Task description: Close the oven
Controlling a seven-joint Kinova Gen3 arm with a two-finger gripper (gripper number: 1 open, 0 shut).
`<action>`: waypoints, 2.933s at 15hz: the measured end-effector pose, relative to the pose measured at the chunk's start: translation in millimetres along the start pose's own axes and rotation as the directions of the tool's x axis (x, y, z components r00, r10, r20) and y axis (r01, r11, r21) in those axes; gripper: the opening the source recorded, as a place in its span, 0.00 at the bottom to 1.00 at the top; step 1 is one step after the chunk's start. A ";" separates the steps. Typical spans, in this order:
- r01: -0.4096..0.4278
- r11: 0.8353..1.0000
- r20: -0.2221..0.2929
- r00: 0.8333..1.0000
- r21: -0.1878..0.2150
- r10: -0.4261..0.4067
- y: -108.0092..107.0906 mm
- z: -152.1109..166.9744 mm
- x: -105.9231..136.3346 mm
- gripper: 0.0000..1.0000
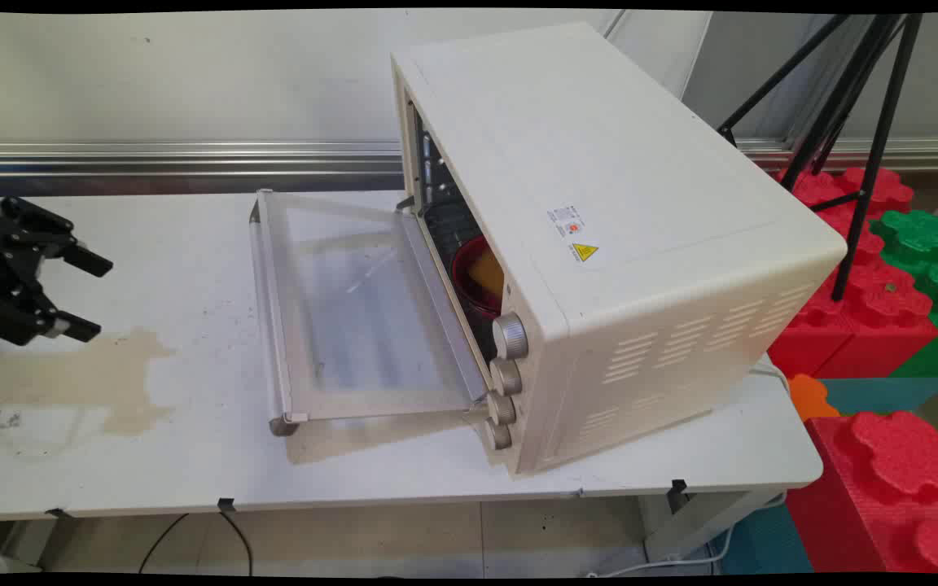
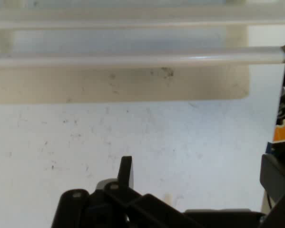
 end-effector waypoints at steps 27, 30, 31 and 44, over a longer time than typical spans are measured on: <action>-0.047 0.999 0.043 0.998 0.021 0.046 -37.4 180.3 4.7 0.00; -0.043 0.999 0.034 0.999 0.025 0.042 -37.6 189.0 7.5 0.00; -0.042 0.999 0.029 0.999 0.026 0.042 -37.7 191.3 8.6 0.00; -0.011 0.999 -0.069 0.998 0.040 0.013 -37.4 214.8 35.4 0.00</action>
